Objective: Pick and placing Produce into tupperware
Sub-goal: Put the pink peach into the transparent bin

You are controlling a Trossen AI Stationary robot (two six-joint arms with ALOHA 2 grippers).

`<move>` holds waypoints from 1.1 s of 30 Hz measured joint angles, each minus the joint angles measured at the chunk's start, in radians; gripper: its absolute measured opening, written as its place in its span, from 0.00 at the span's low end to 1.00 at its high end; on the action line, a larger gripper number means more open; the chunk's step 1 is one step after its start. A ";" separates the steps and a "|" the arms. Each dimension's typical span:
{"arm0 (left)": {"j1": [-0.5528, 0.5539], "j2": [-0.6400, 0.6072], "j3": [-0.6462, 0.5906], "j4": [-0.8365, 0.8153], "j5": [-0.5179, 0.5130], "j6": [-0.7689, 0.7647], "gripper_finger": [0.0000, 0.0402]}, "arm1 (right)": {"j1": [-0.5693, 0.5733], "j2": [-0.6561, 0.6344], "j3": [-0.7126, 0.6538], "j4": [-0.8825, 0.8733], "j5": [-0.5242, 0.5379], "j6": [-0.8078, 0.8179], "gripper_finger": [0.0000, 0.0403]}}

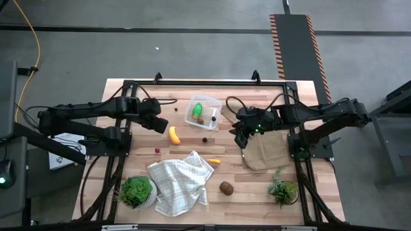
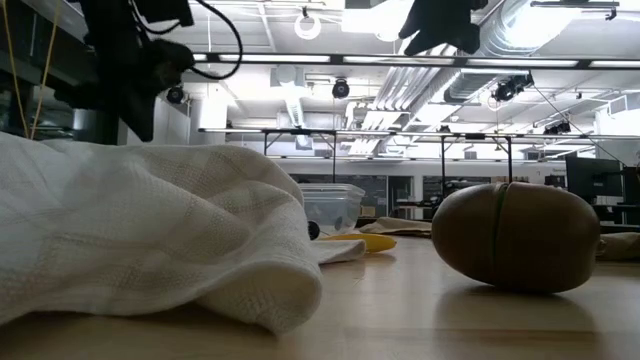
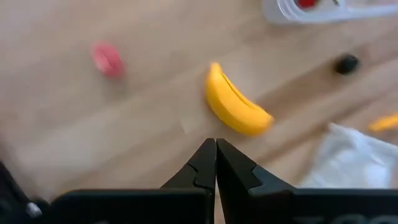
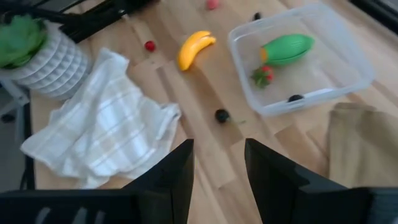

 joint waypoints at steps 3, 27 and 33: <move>0.001 0.056 0.000 -0.010 -0.057 0.040 0.00 | -0.032 0.000 0.000 0.000 -0.003 -0.015 0.33; 0.189 0.241 0.000 0.012 -0.024 0.148 0.36 | -0.127 0.000 0.000 0.001 -0.081 -0.158 0.33; 0.271 0.241 0.000 0.019 -0.052 0.150 0.44 | -0.154 0.000 0.000 0.001 -0.121 -0.178 0.33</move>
